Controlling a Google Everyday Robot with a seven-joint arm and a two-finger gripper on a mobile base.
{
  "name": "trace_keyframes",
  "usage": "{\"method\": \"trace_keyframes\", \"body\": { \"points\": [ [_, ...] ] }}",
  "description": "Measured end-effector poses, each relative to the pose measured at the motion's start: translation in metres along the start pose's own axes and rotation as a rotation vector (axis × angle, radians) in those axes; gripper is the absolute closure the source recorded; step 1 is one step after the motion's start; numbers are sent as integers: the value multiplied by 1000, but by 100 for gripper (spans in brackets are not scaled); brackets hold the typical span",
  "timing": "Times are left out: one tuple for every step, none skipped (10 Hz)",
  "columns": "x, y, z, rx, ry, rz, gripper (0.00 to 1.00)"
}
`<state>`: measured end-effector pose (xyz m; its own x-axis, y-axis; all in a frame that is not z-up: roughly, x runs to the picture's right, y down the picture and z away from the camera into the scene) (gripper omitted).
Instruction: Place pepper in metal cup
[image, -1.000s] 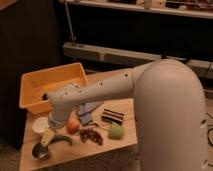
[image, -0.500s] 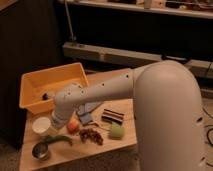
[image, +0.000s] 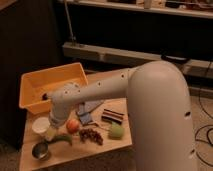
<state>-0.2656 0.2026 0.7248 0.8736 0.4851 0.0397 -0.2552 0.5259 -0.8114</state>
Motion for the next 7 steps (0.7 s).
{"method": "trace_keyframes", "body": {
  "points": [
    [2, 2, 6, -8, 18, -17, 26],
    [6, 3, 11, -14, 27, -24, 26],
    [11, 4, 17, -21, 35, -24, 26],
    [17, 5, 23, -31, 43, -25, 26],
    [20, 6, 29, -41, 51, -29, 26],
    [23, 6, 34, -52, 55, -34, 26],
    [26, 5, 36, -63, 55, -34, 26]
  ]
}}
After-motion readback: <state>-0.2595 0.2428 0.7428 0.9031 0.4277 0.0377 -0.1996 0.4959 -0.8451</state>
